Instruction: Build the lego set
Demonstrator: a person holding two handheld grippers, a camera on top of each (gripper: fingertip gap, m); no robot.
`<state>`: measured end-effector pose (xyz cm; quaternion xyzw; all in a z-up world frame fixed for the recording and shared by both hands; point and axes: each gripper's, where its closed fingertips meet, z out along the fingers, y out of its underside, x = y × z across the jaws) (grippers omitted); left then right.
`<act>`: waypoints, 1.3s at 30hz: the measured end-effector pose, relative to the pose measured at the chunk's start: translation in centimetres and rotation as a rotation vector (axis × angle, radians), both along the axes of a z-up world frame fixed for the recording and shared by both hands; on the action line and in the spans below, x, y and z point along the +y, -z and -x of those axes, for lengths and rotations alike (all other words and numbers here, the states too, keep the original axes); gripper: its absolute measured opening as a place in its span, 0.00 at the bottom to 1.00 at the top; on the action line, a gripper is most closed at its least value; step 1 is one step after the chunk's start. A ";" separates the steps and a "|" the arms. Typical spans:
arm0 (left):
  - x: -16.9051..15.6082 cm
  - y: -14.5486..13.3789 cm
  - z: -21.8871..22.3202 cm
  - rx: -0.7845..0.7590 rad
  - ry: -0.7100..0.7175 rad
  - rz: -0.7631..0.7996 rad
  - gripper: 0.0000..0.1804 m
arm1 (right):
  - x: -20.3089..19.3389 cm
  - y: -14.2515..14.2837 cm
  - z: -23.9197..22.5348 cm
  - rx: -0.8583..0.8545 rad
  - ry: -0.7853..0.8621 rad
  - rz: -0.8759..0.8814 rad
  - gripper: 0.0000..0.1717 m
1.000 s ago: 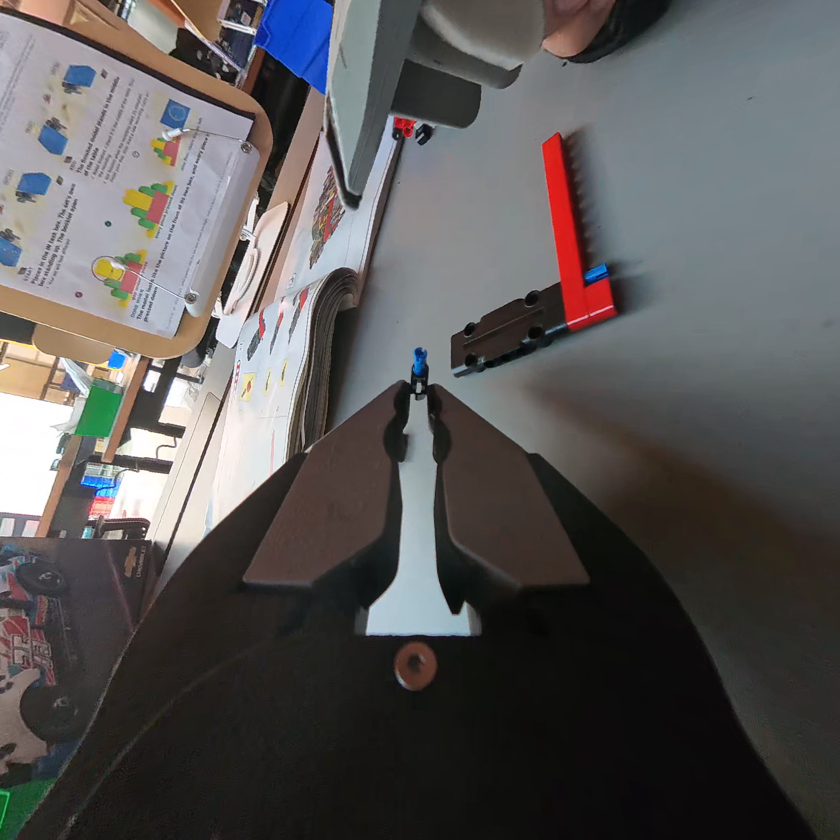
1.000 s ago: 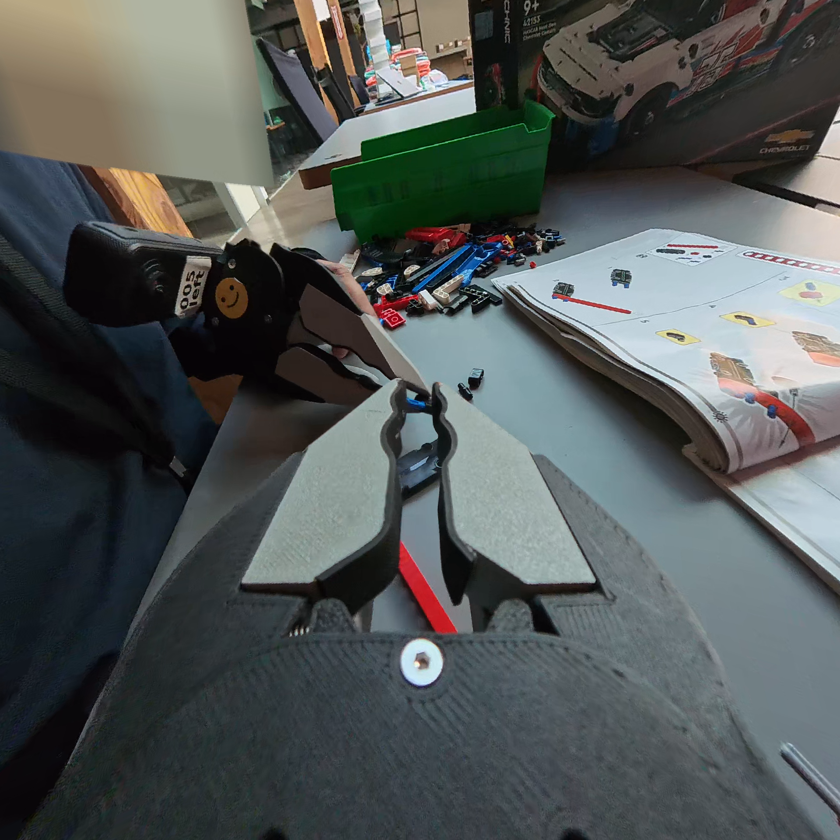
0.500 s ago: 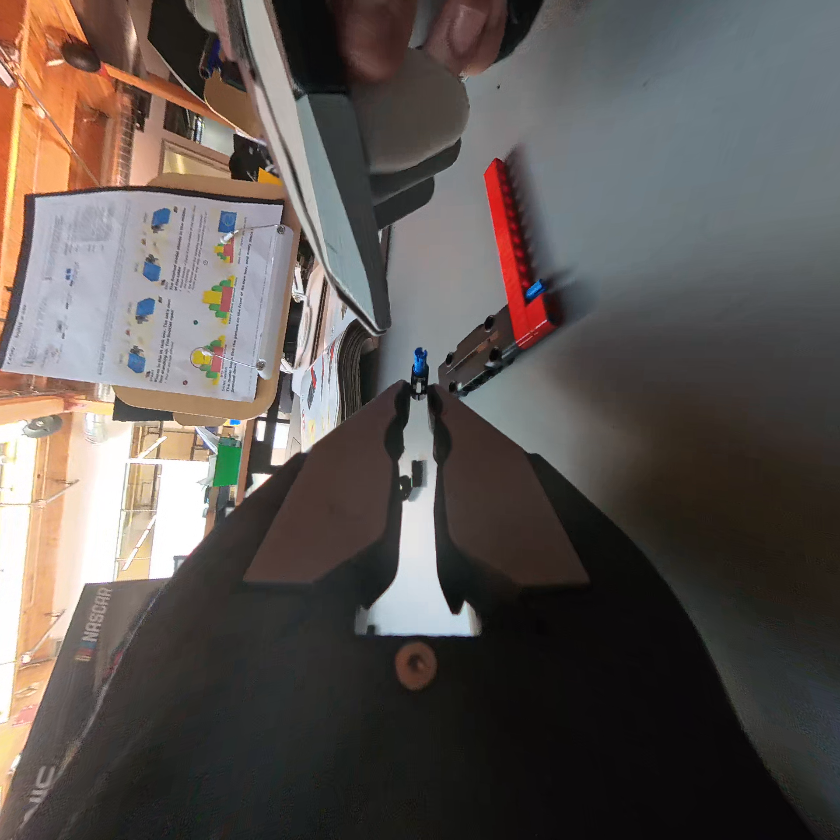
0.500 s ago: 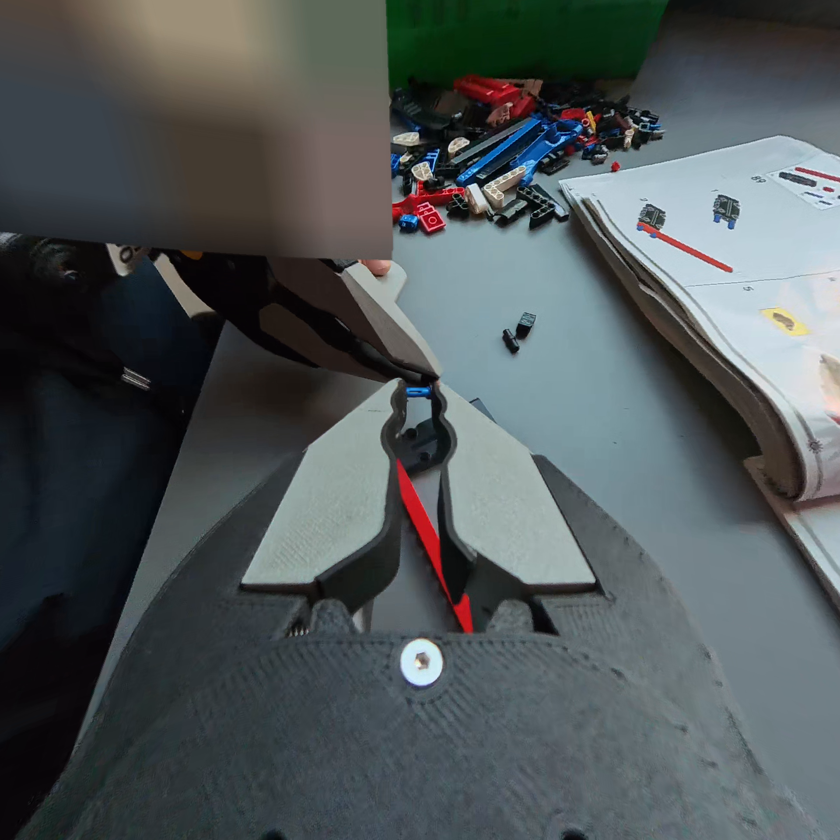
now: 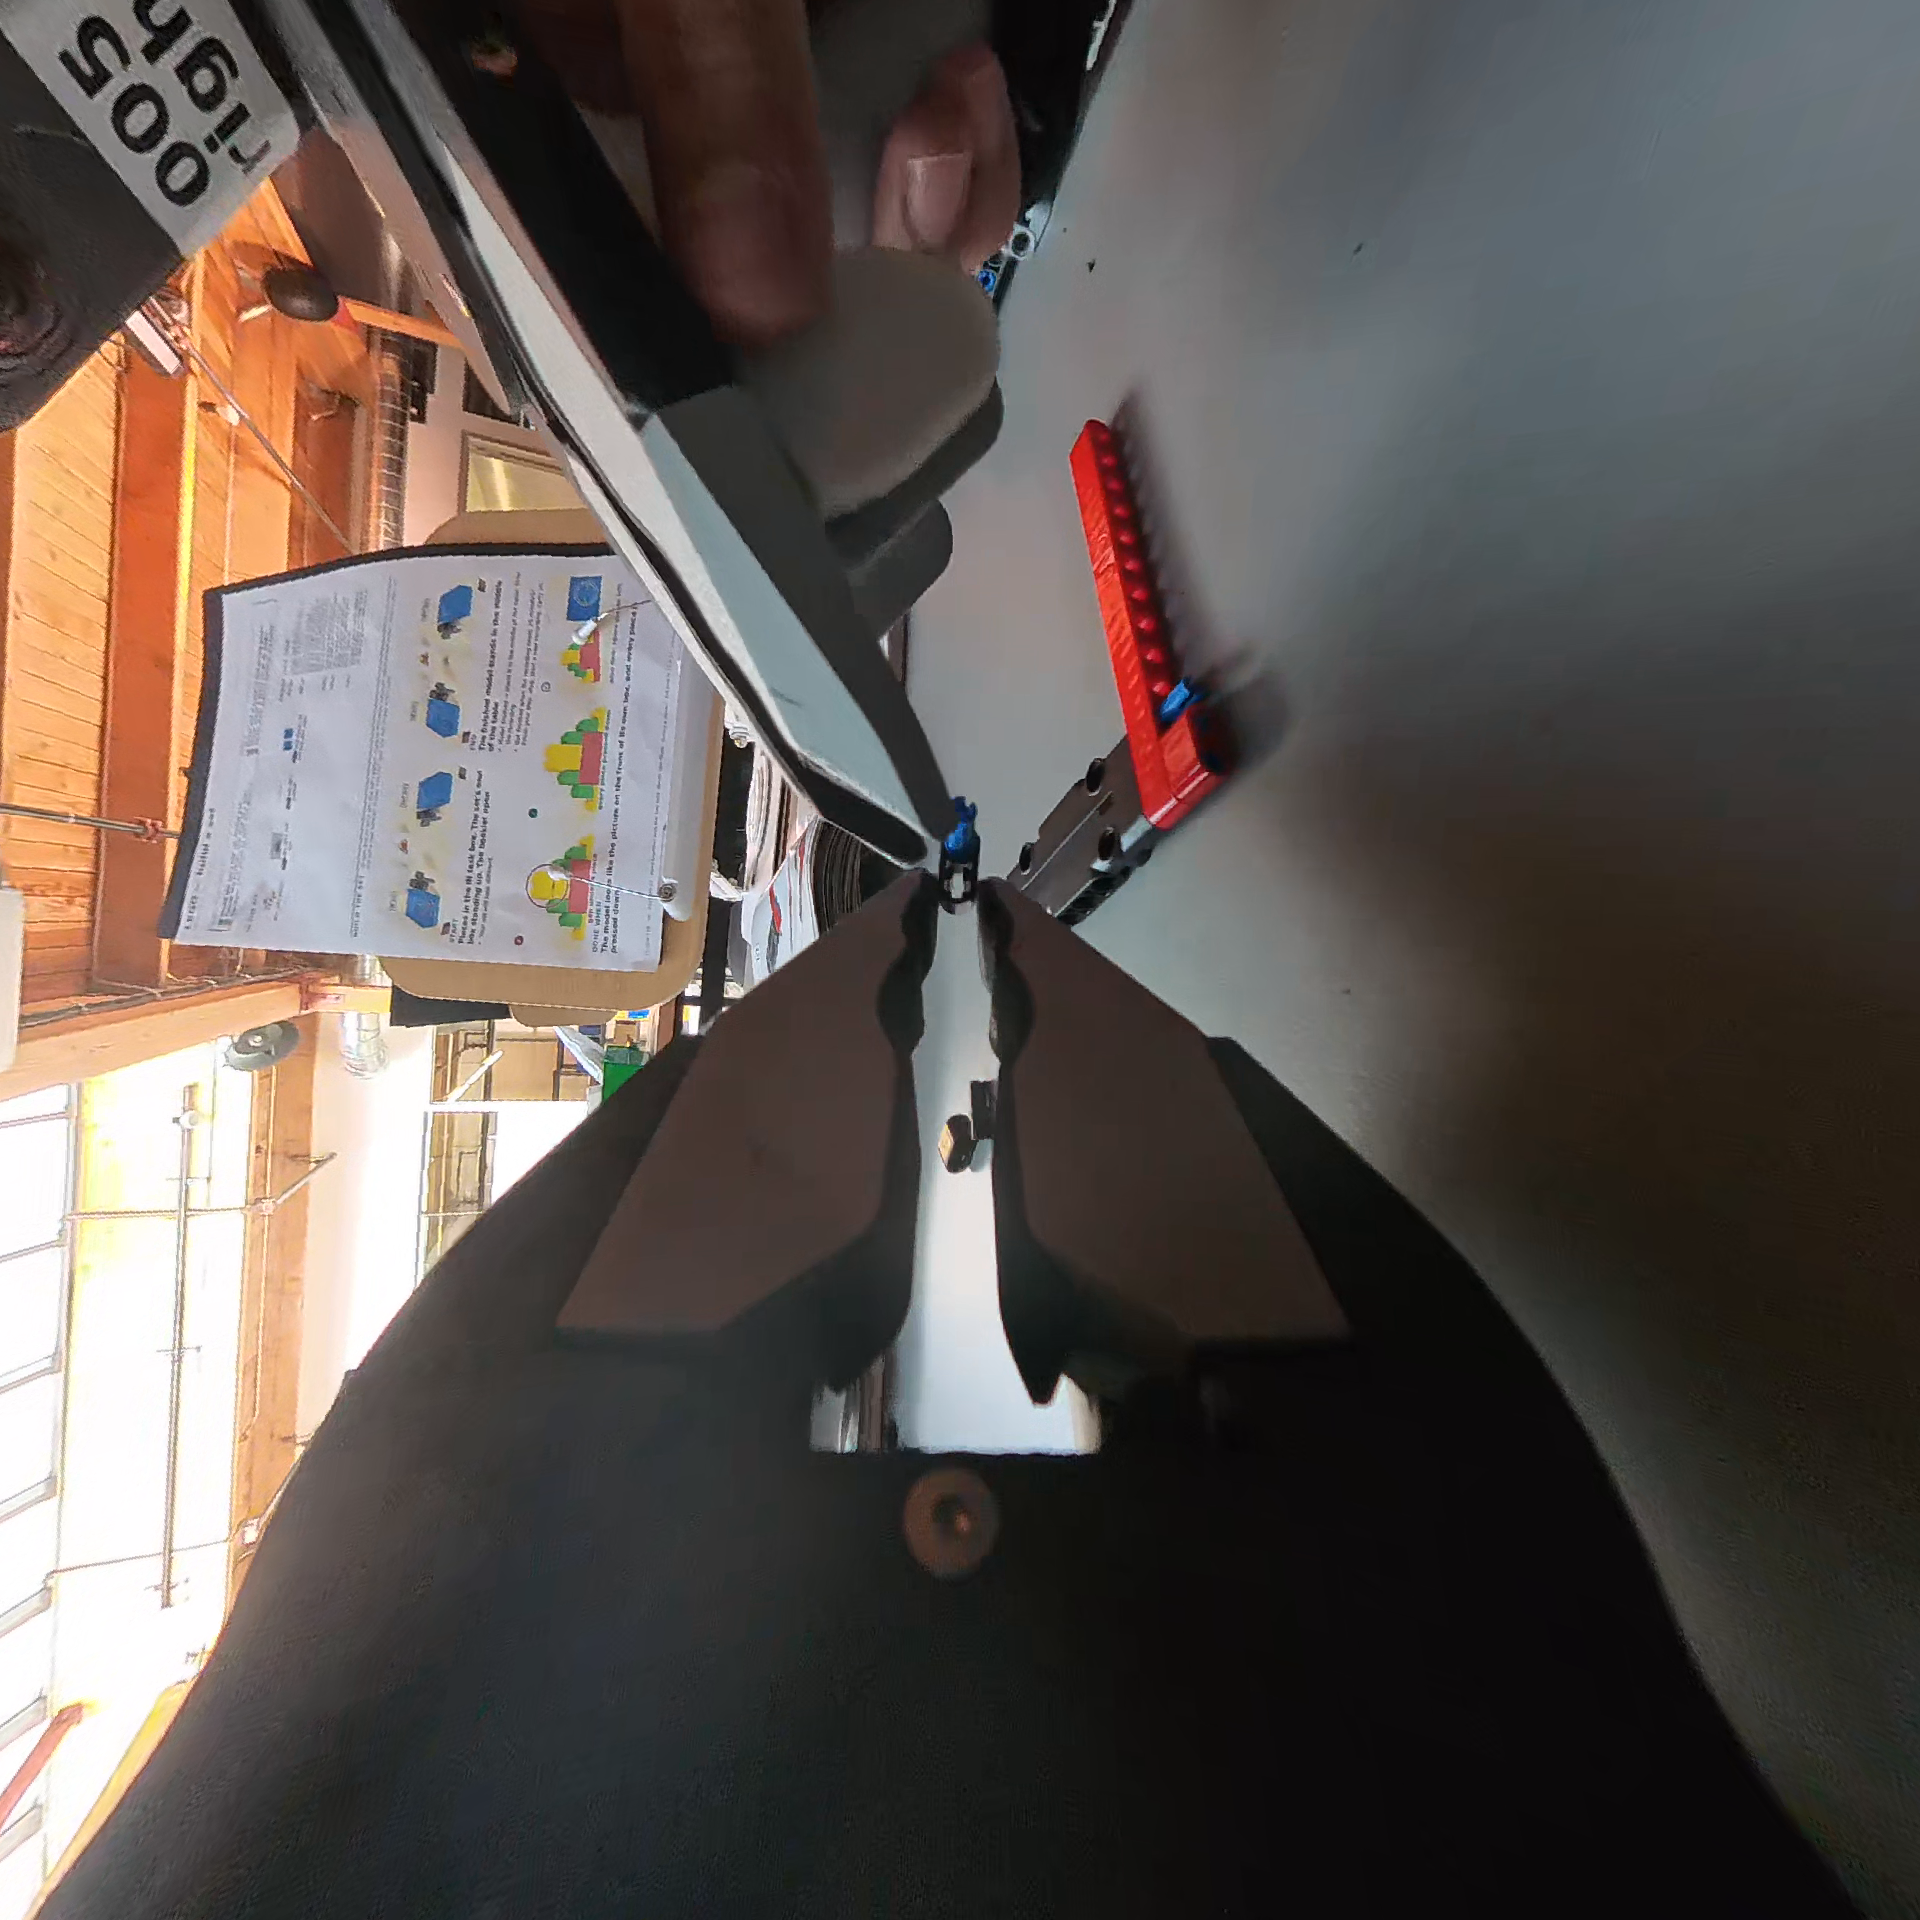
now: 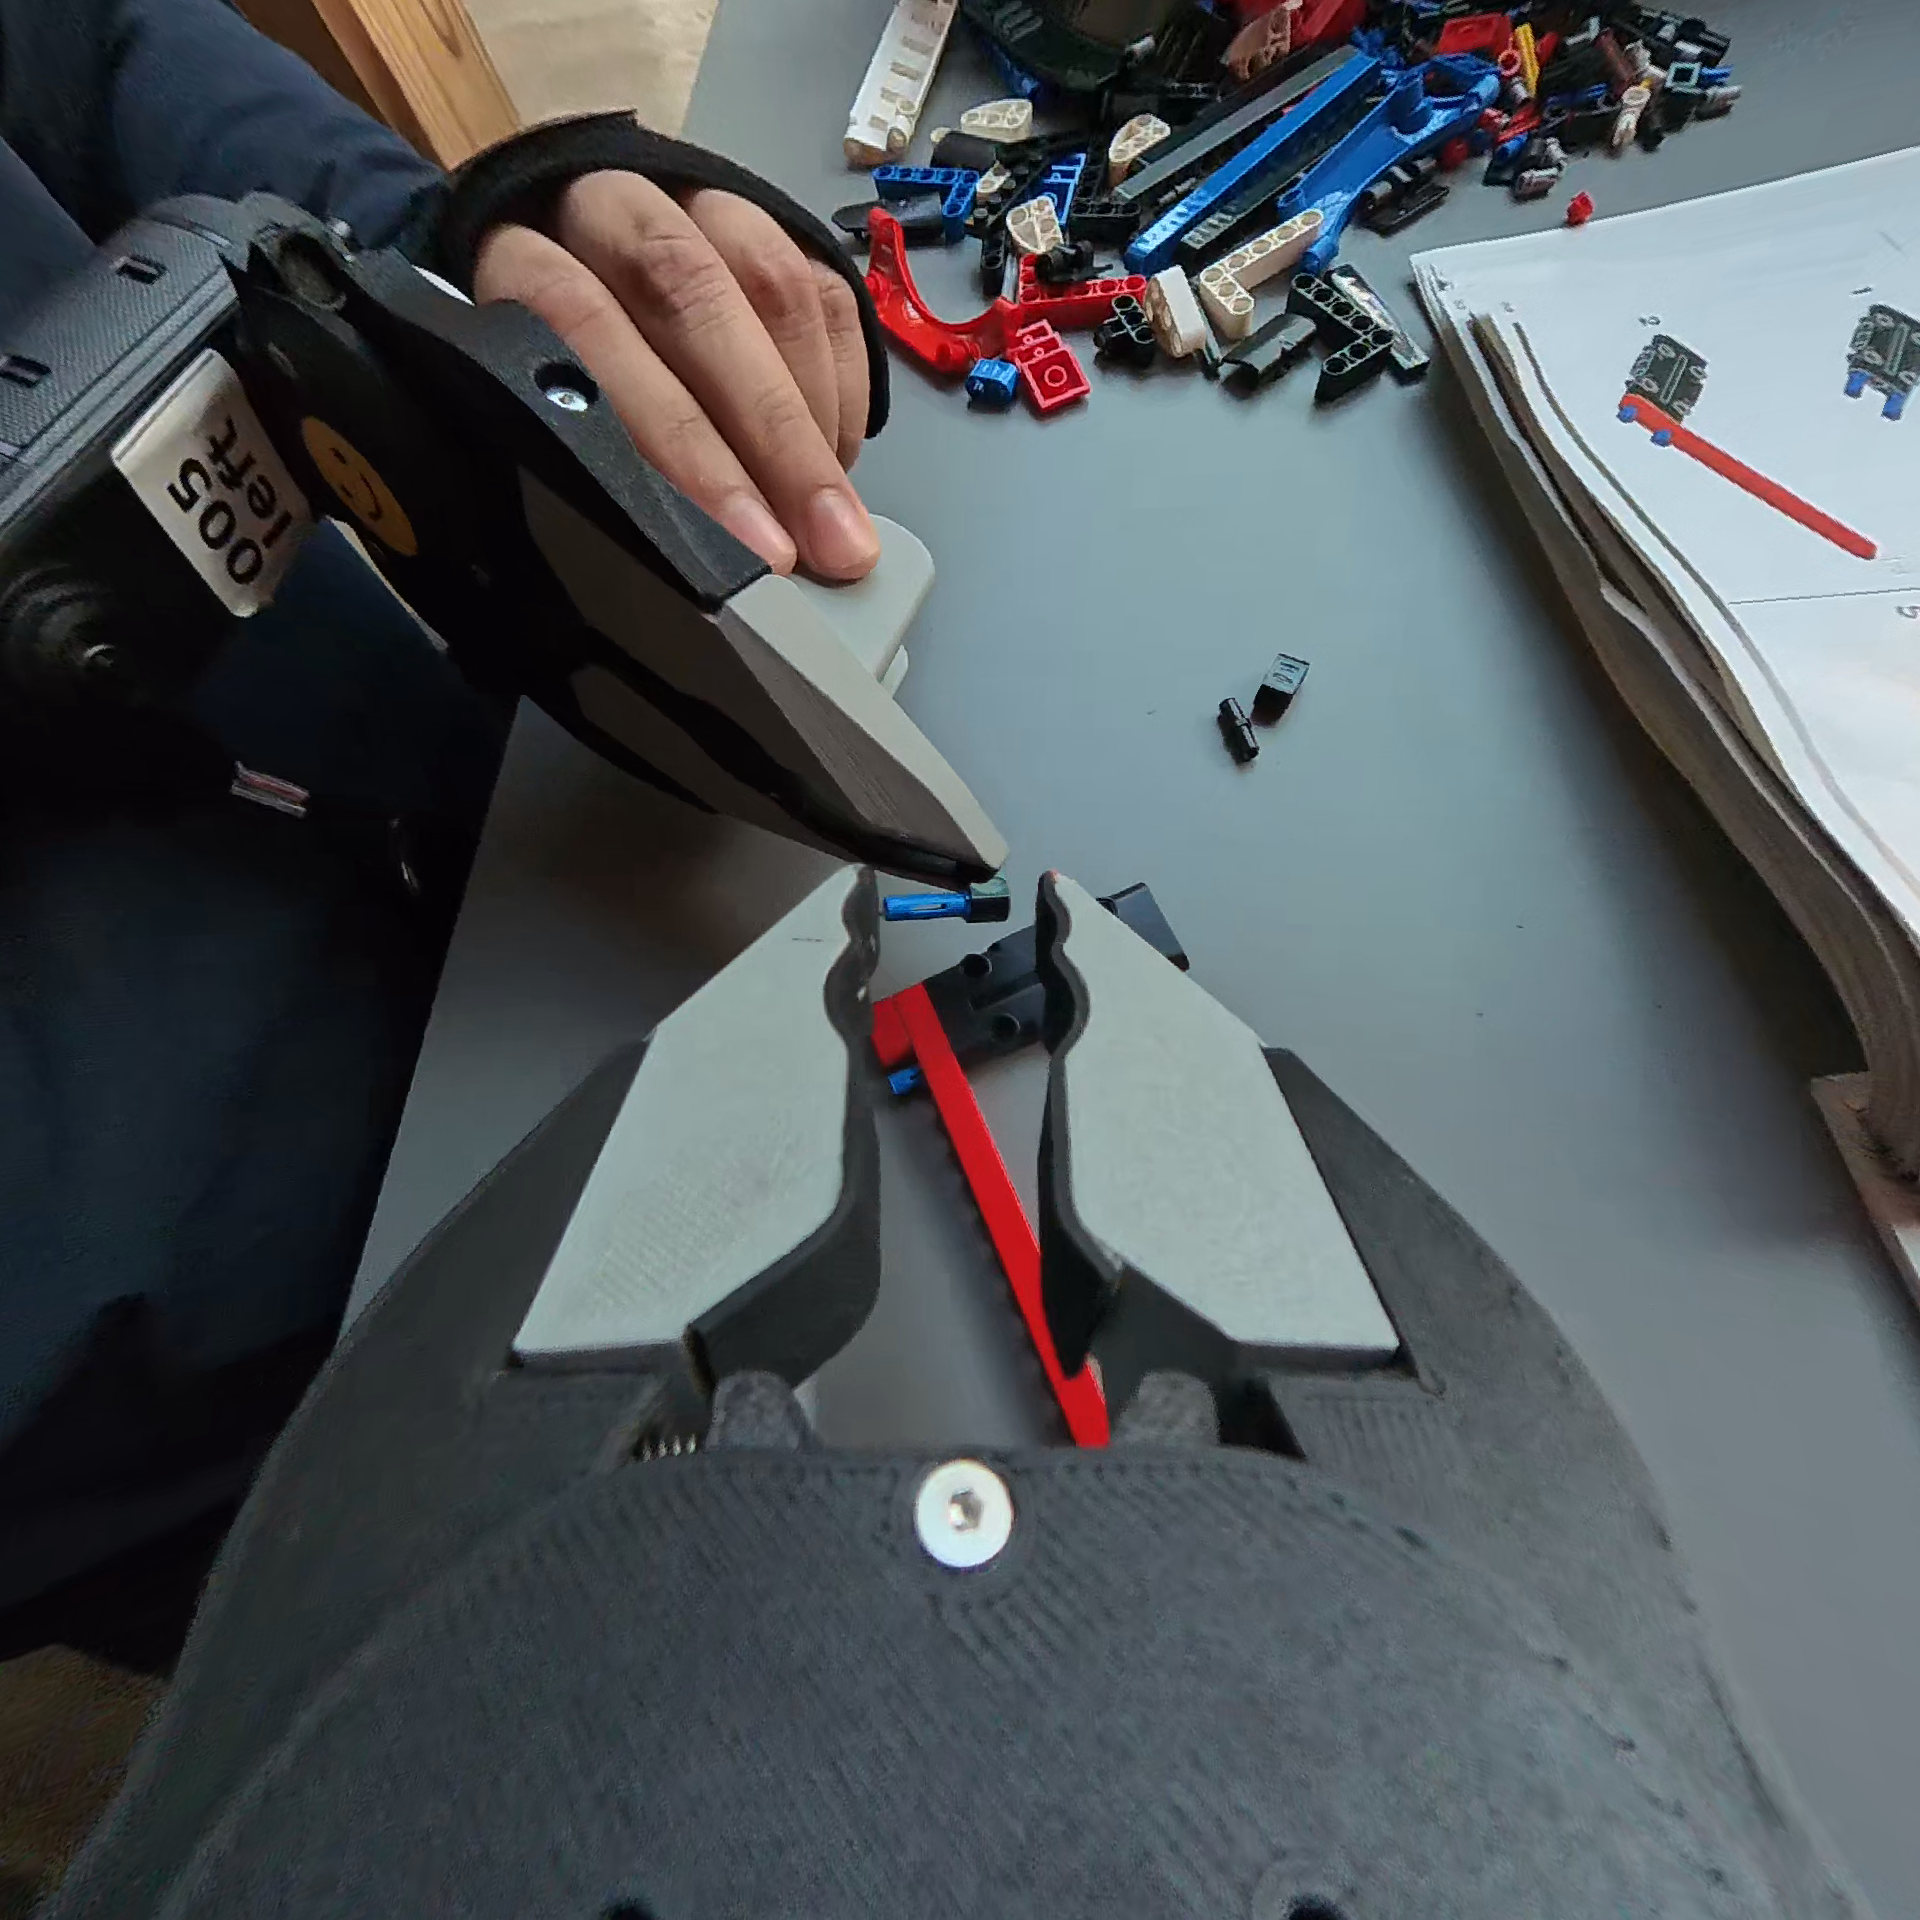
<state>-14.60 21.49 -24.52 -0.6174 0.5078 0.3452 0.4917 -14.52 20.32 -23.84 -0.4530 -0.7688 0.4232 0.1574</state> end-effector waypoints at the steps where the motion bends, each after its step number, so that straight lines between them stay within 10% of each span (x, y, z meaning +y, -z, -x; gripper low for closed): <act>1: 0.0 -0.1 -0.1 0.001 0.003 -0.008 0.02 | 0.0 0.1 0.0 -0.003 0.000 -0.007 0.16; 14: 0.1 -0.4 -0.4 -0.101 0.003 0.015 0.01 | 1.3 0.9 -1.3 -0.050 -0.015 -0.051 0.12; 24: -0.4 0.6 -3.1 -0.681 0.157 0.524 0.18 | 3.7 3.3 -2.8 -0.124 -0.161 -0.313 0.13; 39: -0.3 3.0 -2.7 -0.668 0.256 0.870 0.17 | 2.7 2.5 -3.9 -0.133 -0.177 -0.153 0.17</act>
